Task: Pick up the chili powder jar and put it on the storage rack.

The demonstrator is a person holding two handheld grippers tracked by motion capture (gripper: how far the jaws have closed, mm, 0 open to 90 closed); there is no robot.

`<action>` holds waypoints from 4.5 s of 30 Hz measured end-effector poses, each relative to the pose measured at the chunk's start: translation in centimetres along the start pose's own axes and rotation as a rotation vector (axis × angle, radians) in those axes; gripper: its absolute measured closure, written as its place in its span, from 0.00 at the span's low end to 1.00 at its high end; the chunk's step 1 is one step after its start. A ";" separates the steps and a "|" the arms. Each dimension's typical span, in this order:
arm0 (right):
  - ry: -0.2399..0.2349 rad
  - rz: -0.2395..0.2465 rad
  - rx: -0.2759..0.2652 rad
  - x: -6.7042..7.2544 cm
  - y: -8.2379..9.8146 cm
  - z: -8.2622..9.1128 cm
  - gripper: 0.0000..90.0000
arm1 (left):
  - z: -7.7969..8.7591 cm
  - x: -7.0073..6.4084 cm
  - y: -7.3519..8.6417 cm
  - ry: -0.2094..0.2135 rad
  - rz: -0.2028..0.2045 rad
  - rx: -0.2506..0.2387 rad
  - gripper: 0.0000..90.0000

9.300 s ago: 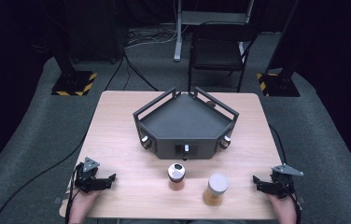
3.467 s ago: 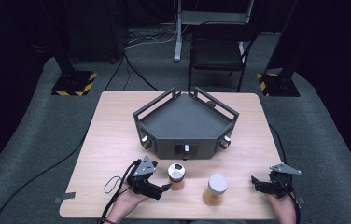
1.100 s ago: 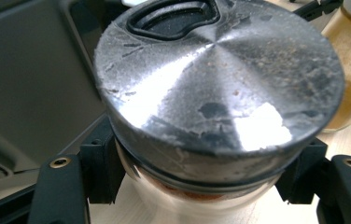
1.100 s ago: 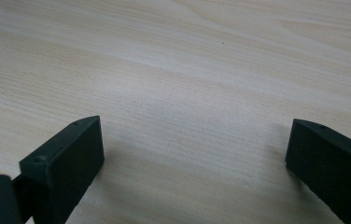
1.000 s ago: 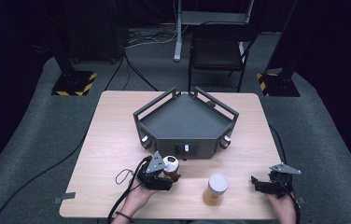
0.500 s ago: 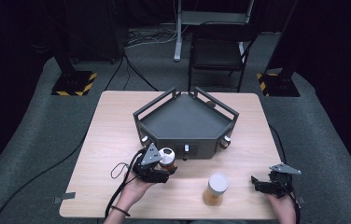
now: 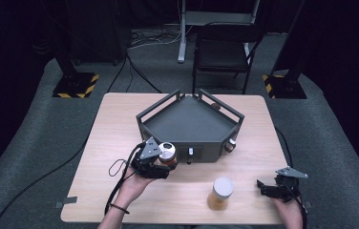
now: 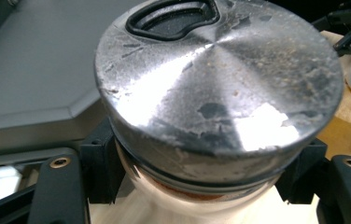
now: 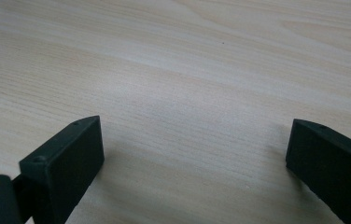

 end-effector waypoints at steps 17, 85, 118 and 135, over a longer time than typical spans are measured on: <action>0.000 0.000 0.000 0.0 0.0 0.0 0.04 | 1.3 1.6 -2.6 -0.013 -0.003 -0.026 0.34; -0.001 0.002 0.000 0.0 0.0 0.0 0.03 | -4.7 6.5 -6.7 -0.161 0.122 0.068 0.34; -0.001 0.002 0.000 0.0 0.0 0.0 0.03 | -0.3 6.7 -3.2 -0.157 0.138 0.011 0.00; -0.001 0.002 0.000 0.0 0.0 0.0 0.03 | 3.4 5.7 1.6 -0.205 0.108 -0.007 0.00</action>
Point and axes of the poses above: each handheld gripper's, and its own axes: z roughly backward along the jaws, y roughly out of its underside, x roughly to its left, the point moved 4 cm from there along -z, roughly forward along the jaws, and after that the axes turned 4 degrees about -z, right-handed, at the moved point
